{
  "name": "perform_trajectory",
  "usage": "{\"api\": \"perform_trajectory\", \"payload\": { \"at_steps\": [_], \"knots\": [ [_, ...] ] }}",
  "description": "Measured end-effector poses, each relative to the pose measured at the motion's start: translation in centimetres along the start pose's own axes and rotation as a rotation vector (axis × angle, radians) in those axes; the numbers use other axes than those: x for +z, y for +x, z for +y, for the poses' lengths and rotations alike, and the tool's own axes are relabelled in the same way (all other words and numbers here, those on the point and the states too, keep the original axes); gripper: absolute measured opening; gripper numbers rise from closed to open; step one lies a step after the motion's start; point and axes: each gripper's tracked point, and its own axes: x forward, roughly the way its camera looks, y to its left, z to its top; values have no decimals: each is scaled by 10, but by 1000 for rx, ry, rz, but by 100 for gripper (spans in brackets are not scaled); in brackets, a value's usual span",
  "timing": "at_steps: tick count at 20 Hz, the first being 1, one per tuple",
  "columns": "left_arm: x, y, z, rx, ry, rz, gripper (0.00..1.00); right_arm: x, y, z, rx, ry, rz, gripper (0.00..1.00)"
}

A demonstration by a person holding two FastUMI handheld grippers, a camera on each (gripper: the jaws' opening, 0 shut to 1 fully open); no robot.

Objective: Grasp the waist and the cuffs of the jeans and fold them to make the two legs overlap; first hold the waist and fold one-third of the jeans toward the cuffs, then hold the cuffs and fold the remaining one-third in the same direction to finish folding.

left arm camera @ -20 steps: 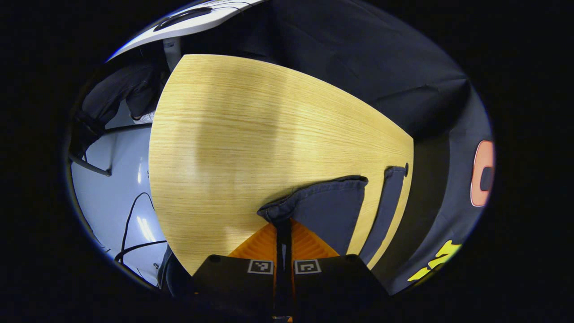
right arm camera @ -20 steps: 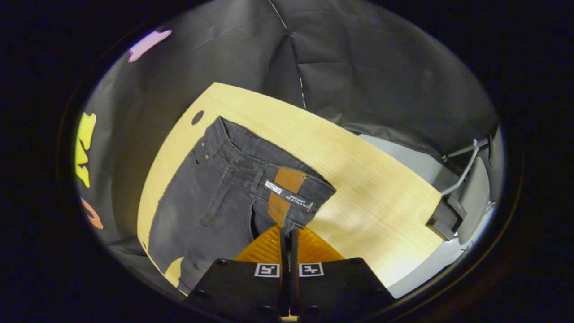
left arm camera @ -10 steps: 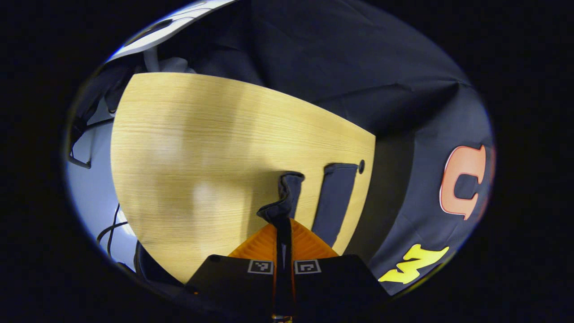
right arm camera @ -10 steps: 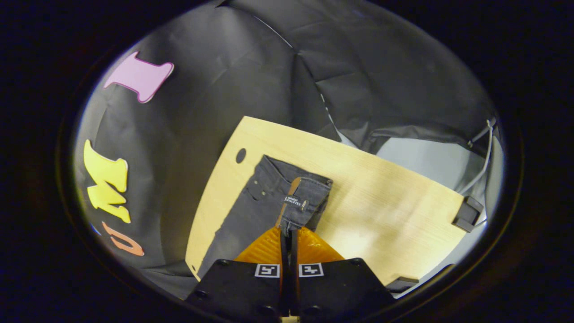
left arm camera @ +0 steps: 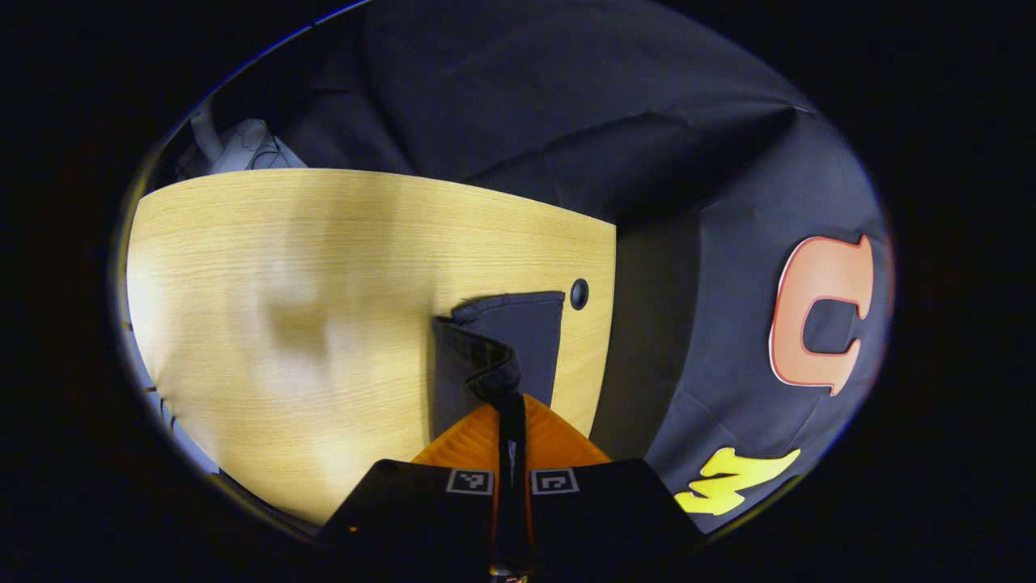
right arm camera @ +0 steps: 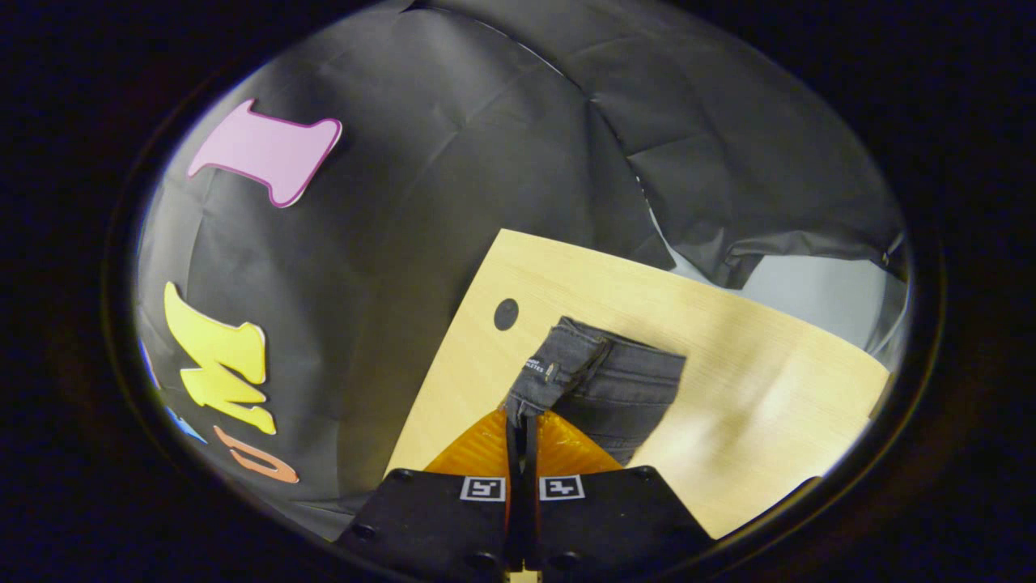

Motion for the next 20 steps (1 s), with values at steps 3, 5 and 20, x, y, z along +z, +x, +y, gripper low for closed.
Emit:
{"api": "perform_trajectory", "payload": {
  "at_steps": [3,5,20],
  "knots": [
    [8,38,-25,-2,69,-12,3,5,28,6,10,1,-8,1],
    [10,66,-40,2,96,-17,3,11,46,10,20,10,-17,1],
    [27,188,-28,118,250,-92,3,9,151,2,-30,-80,-68,1]
  ]
}}
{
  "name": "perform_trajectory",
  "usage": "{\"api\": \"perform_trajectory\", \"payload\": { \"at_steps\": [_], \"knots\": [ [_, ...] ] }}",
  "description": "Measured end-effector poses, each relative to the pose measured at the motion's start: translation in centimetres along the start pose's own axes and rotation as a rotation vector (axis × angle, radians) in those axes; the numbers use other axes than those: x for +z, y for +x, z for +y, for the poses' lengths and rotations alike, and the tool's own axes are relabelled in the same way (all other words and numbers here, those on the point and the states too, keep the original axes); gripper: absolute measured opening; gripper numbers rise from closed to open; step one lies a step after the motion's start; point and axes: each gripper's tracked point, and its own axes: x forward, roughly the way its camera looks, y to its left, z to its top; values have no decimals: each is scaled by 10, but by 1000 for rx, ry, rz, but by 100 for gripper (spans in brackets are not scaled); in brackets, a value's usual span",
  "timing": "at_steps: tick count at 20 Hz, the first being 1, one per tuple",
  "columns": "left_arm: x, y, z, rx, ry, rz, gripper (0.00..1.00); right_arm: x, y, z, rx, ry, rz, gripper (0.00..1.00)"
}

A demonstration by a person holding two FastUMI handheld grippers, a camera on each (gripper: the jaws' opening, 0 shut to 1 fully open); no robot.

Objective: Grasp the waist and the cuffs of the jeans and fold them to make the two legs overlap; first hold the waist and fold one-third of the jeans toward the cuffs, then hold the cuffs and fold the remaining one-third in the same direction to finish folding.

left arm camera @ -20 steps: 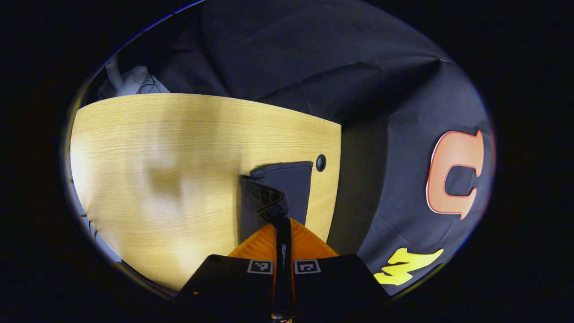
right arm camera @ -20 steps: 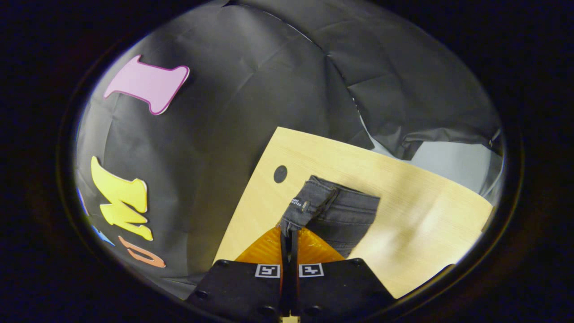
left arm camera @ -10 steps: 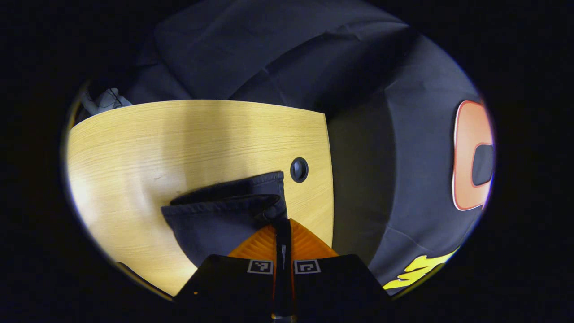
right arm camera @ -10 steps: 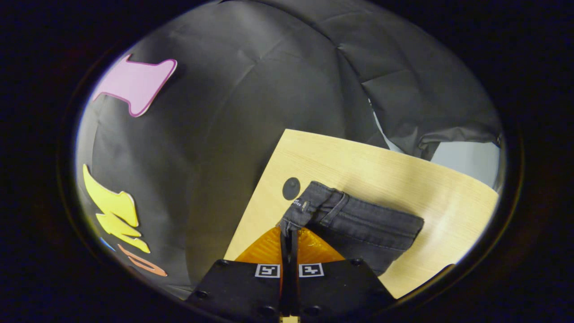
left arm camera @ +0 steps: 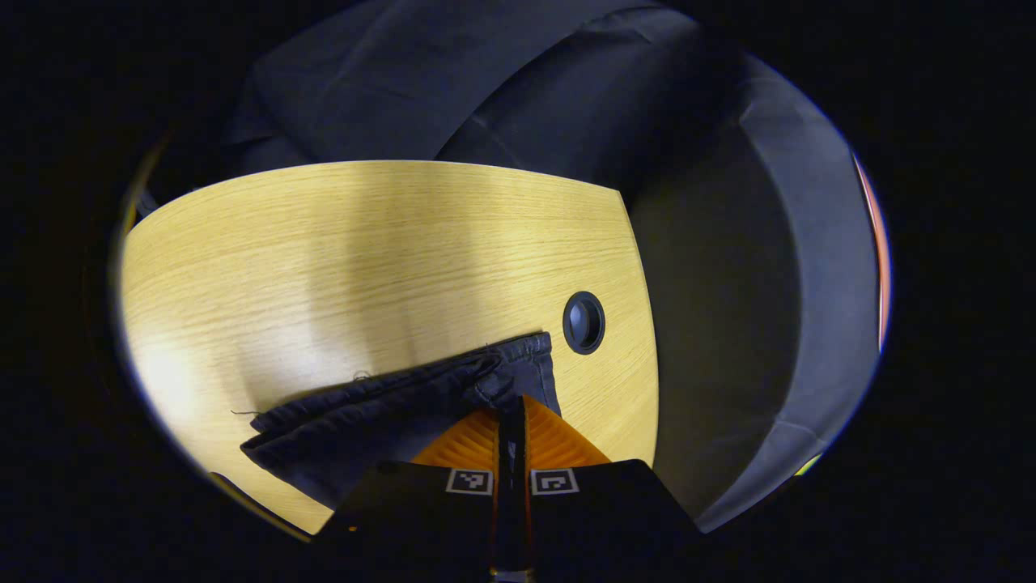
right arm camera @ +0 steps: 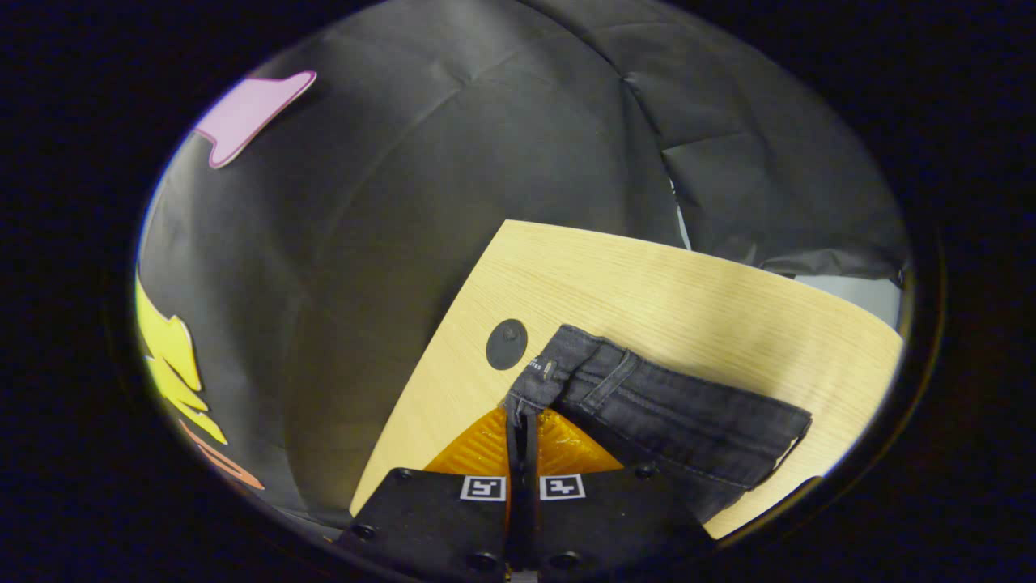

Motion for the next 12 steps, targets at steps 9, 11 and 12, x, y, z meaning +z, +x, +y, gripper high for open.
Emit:
{"api": "perform_trajectory", "payload": {
  "at_steps": [9,11,12],
  "knots": [
    [-5,-8,-39,-95,181,-80,97,-8,4,28,73,-111,-7,92],
    [-3,-20,-45,-108,247,-125,100,-1,-13,44,113,-165,-44,98],
    [5,-30,-48,-112,289,-172,98,3,-25,55,134,-181,-60,98]
  ]
}}
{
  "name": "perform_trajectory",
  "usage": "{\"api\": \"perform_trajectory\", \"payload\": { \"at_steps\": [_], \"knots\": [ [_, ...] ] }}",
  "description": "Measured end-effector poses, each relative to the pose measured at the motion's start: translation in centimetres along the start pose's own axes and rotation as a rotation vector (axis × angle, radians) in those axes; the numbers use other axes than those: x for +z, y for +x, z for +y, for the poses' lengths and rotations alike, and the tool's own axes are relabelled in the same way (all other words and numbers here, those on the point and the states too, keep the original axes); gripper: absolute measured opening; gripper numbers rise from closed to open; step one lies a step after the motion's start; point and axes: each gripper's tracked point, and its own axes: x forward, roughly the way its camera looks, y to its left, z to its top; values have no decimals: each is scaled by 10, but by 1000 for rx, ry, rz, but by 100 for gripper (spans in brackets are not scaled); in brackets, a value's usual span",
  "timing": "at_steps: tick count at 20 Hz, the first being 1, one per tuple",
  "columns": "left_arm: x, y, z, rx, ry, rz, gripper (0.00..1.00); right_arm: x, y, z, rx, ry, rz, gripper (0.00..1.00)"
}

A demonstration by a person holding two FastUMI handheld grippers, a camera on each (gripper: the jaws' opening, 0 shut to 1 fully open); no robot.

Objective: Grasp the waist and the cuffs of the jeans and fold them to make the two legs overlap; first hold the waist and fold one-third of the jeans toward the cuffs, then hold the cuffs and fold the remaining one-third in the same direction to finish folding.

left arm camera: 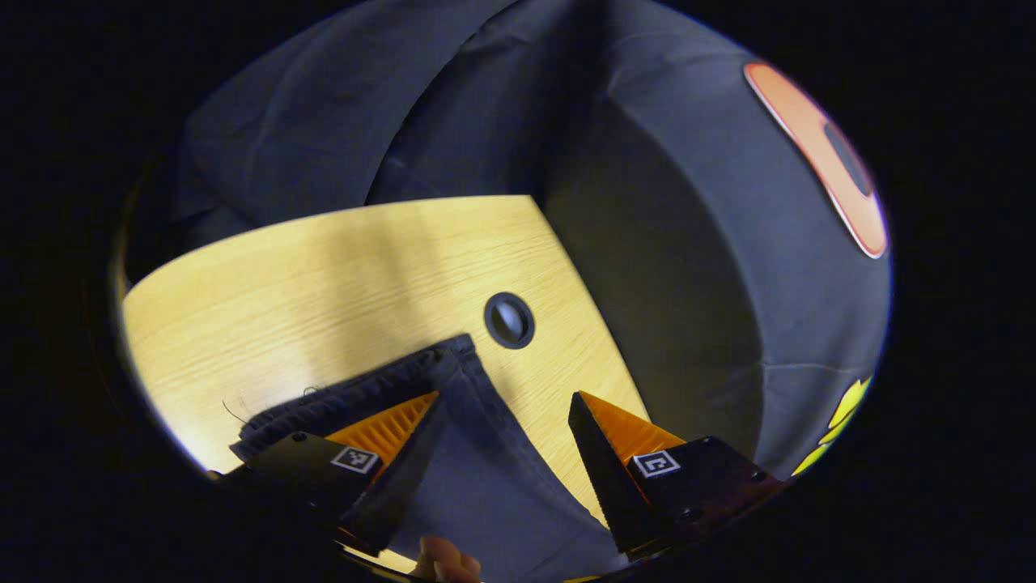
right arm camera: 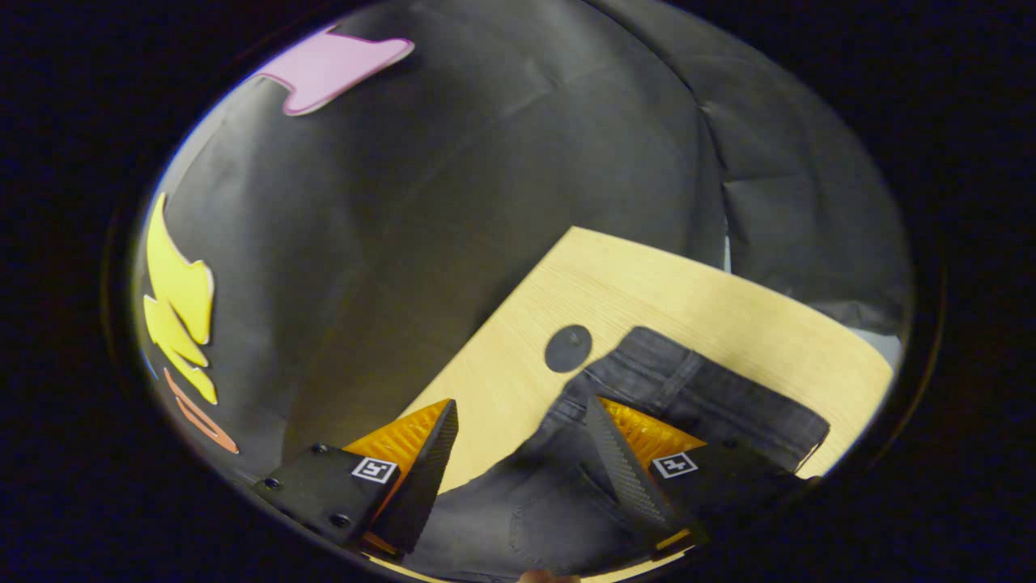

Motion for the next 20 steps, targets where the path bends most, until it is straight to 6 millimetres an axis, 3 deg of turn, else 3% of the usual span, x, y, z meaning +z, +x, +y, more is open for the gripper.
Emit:
{"api": "perform_trajectory", "payload": {
  "at_steps": [4,6,8,10,14,18,20],
  "knots": [
    [36,-41,-21,-60,144,-149,99,16,-47,4,32,-75,-35,98],
    [43,-67,-31,-87,223,-211,99,19,-74,-6,20,-86,-47,98],
    [48,-94,-55,-140,337,-292,99,18,-98,-22,3,-58,-55,98],
    [39,-118,-83,-226,463,-341,98,14,-120,-47,-36,-31,-64,98],
    [11,-181,-134,-294,769,-482,98,-18,-148,-98,-120,8,-2,98],
    [-22,-246,-174,-429,851,-581,98,-49,-148,-132,-175,81,59,98],
    [-49,-271,-181,-454,914,-605,98,-58,-139,-128,-160,164,82,98]
  ]
}}
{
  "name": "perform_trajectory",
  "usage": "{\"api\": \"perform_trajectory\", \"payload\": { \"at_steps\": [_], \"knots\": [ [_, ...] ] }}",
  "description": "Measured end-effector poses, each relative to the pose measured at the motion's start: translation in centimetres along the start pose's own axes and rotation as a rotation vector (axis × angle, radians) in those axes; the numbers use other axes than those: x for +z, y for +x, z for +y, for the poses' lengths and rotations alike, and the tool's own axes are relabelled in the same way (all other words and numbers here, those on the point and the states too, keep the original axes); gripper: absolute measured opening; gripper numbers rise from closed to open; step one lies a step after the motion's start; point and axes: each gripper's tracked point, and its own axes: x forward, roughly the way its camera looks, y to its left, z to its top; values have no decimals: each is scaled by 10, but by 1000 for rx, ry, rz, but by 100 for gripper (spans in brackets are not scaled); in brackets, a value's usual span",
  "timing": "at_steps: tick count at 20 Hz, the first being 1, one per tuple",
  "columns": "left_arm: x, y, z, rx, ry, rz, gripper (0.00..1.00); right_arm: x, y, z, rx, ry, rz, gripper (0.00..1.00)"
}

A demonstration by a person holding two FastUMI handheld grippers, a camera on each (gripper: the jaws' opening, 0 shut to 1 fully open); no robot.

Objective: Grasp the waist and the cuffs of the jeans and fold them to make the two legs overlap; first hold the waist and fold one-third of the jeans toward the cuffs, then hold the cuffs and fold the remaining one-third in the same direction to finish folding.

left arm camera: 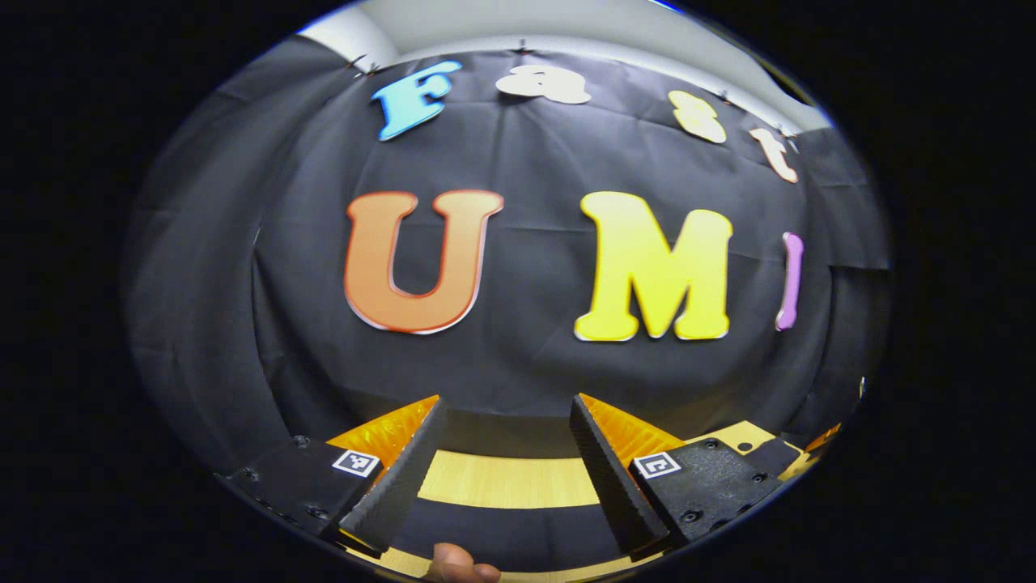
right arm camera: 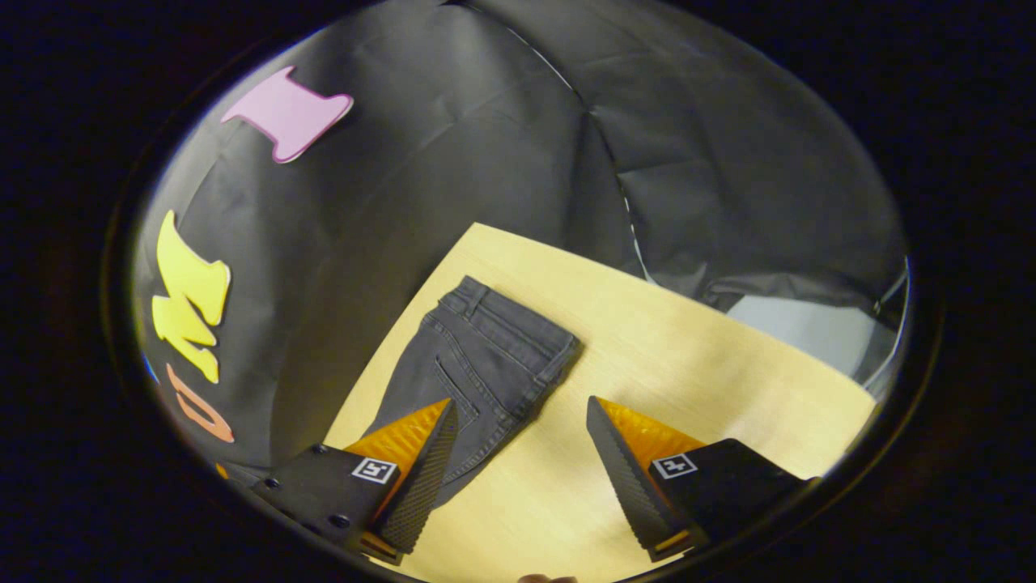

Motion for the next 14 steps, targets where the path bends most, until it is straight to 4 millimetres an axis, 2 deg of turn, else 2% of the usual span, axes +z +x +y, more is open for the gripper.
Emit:
{"api": "perform_trajectory", "payload": {
  "at_steps": [4,8,12,13,14],
  "knots": [
    [10,-28,-39,-44,79,-36,98,-6,22,-5,18,94,26,98],
    [20,-54,-73,-115,61,-65,99,-6,45,-4,35,140,36,98],
    [12,-64,-74,-96,12,-21,100,-3,62,8,86,173,9,97],
    [11,-66,-73,-90,5,-12,99,-3,66,11,93,187,7,92],
    [10,-67,-72,-89,3,-5,99,-5,72,7,77,189,8,97]
  ]
}}
